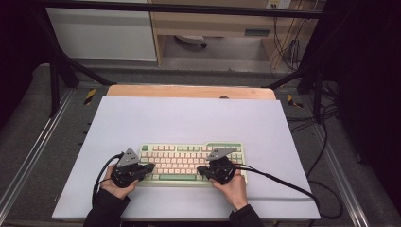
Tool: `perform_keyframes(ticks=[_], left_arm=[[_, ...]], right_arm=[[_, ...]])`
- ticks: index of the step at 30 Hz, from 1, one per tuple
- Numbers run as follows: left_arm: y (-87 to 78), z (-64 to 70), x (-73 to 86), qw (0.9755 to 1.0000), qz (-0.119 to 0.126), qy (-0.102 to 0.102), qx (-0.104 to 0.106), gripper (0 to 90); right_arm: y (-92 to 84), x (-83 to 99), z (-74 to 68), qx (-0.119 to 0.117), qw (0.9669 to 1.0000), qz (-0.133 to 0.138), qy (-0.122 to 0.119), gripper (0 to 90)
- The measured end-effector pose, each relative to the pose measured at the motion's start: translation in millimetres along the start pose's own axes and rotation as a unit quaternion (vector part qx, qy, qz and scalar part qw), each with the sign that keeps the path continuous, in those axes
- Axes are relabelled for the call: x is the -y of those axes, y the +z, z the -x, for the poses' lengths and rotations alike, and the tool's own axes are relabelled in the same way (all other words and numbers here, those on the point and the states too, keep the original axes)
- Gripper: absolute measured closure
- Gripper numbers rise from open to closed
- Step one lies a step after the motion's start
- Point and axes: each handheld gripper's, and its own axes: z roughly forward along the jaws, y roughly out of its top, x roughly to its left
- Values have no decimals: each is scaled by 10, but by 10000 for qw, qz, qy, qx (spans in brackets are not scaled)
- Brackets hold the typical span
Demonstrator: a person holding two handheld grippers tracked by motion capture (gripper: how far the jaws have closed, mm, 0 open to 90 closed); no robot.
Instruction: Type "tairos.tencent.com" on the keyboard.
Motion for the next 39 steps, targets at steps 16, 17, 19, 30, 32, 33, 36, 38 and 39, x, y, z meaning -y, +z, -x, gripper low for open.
perform_keyframes(ticks=[16,17,19,30,32,33,36,38,39], left_arm=[[27,66,-48,10000,25,61,37,889],[32,73,-53,10000,29,59,44,889],[46,90,-66,10000,30,70,48,889],[180,218,-141,9997,-33,189,145,890],[200,235,-149,9997,-45,204,161,889],[207,240,-153,9996,-53,216,159,889],[226,249,-158,9996,-60,213,163,889],[234,249,-158,9996,-70,210,164,890],[237,248,-158,9996,-73,203,163,890]], right_arm=[[-254,9,110,63,9992,354,145,900],[-265,11,115,65,9992,349,177,900],[-280,16,129,59,9991,373,170,900],[-299,23,137,62,9992,361,180,900],[-297,23,138,62,9992,339,180,900],[-294,24,137,51,9992,348,193,900],[-291,25,140,46,9993,339,167,900],[-296,24,138,51,9993,339,171,900],[-298,25,137,45,9992,342,178,900]])
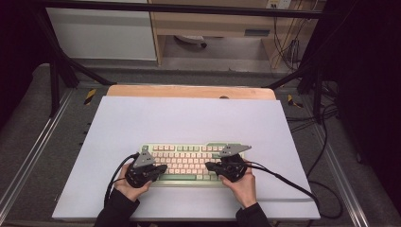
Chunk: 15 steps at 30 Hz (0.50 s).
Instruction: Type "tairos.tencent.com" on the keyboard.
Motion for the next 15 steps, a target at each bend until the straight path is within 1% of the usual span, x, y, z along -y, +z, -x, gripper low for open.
perform_keyframes(ticks=[5,7,12,15], left_arm=[[27,8,1,10000,-17,-8,9,889],[45,11,5,10000,-50,14,8,889],[55,17,12,10000,-44,47,11,890],[76,16,25,9999,-101,58,18,890]], right_arm=[[-5,1,3,0,10000,25,-26,900],[-7,-1,5,-10,10000,25,-33,900],[-11,-1,7,-12,10000,22,-47,900],[-10,-2,7,-19,10000,29,-36,900]])
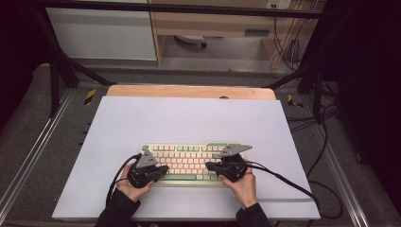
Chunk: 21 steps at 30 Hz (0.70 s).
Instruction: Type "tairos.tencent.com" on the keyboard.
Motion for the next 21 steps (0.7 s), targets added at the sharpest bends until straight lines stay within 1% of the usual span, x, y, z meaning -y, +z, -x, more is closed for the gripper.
perform_keyframes(ticks=[5,9,21], left_arm=[[-8,2,6,10000,22,9,14,891],[-58,0,0,10000,84,32,5,891],[-232,-89,42,9997,243,-91,-44,891]], right_arm=[[0,0,-1,7,10000,-2,1,900],[1,0,-2,20,10000,6,0,900],[-4,-6,-8,28,10000,47,33,900]])
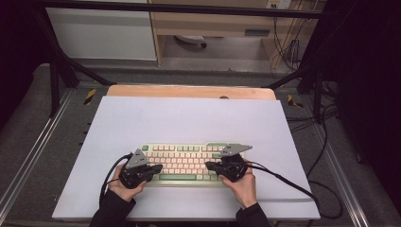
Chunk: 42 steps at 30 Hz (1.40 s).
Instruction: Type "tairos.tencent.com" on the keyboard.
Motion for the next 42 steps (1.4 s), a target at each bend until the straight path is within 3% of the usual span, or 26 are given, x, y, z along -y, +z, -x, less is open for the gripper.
perform_keyframes(ticks=[17,42], left_arm=[[-187,-128,105,9997,143,-177,4,891],[-317,-248,228,9992,217,-331,-54,889]], right_arm=[[44,-71,-37,61,9999,75,48,900],[544,-207,-24,269,9994,-197,101,900]])
